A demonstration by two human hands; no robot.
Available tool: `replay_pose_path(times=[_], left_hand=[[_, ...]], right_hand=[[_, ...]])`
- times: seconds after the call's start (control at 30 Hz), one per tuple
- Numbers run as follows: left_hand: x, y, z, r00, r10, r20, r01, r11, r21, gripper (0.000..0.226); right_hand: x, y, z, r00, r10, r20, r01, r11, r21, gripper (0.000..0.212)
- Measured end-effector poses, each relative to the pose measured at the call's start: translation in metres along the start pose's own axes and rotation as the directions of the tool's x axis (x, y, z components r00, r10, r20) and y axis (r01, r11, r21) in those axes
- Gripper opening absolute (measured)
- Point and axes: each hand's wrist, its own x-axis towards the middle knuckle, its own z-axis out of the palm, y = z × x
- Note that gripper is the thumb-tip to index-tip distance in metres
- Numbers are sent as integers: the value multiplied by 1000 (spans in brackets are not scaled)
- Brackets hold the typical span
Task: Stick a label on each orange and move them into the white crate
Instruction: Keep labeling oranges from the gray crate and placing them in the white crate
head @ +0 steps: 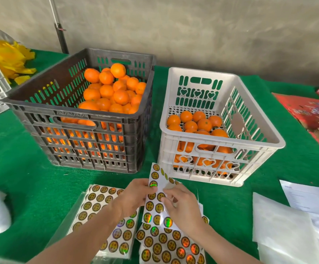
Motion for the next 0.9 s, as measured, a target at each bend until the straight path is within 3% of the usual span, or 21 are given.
replay_pose_path(times=[0.07,0.27,0.4,0.5,0.67,0.73,0.9], left_hand=[[0,-2,3,1000,-12,1,12,1000,-24,23],[3,-6,7,998,-67,-3,66,995,-74,19],[2,-4,13,999,10,-41,-5,991,132,14],[6,0,15,993,103,-60,-78,945,319,18],[11,8,17,988,154,-1,-137,882,451,37],[12,8,18,988,154,31,-152,882,445,40],[9,14,11,972,104,210,-159,951,265,17]], right_hand=[[-3,-2,-2,1000,1,-24,0,1000,27,9],[-12,-5,-7,999,-29,-45,30,999,21,18],[-14,-6,-14,995,-94,32,95,995,-12,29],[-9,-8,-21,984,-126,122,129,991,-17,22],[9,-7,-36,933,-217,287,241,969,-49,10],[13,-7,-40,912,-270,308,305,950,-70,9],[12,-13,-43,926,-298,231,327,940,-100,9]])
